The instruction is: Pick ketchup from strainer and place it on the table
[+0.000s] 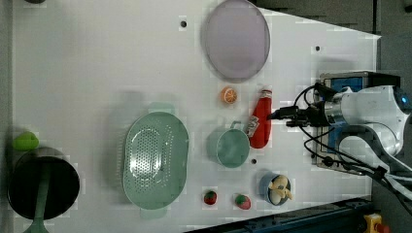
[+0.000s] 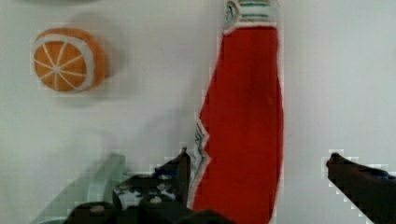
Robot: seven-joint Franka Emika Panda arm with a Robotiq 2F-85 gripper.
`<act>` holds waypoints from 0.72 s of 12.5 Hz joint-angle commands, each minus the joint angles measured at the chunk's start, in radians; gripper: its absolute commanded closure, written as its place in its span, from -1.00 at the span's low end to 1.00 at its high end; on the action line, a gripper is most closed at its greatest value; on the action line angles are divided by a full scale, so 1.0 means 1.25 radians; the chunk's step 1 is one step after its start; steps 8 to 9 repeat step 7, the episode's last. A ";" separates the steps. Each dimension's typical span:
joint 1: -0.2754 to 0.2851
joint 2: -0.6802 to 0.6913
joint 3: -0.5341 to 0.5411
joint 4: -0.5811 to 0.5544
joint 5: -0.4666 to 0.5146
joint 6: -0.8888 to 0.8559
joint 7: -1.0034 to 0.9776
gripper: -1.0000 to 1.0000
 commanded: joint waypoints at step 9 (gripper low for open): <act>0.000 -0.252 0.014 0.293 0.118 -0.339 0.249 -1.00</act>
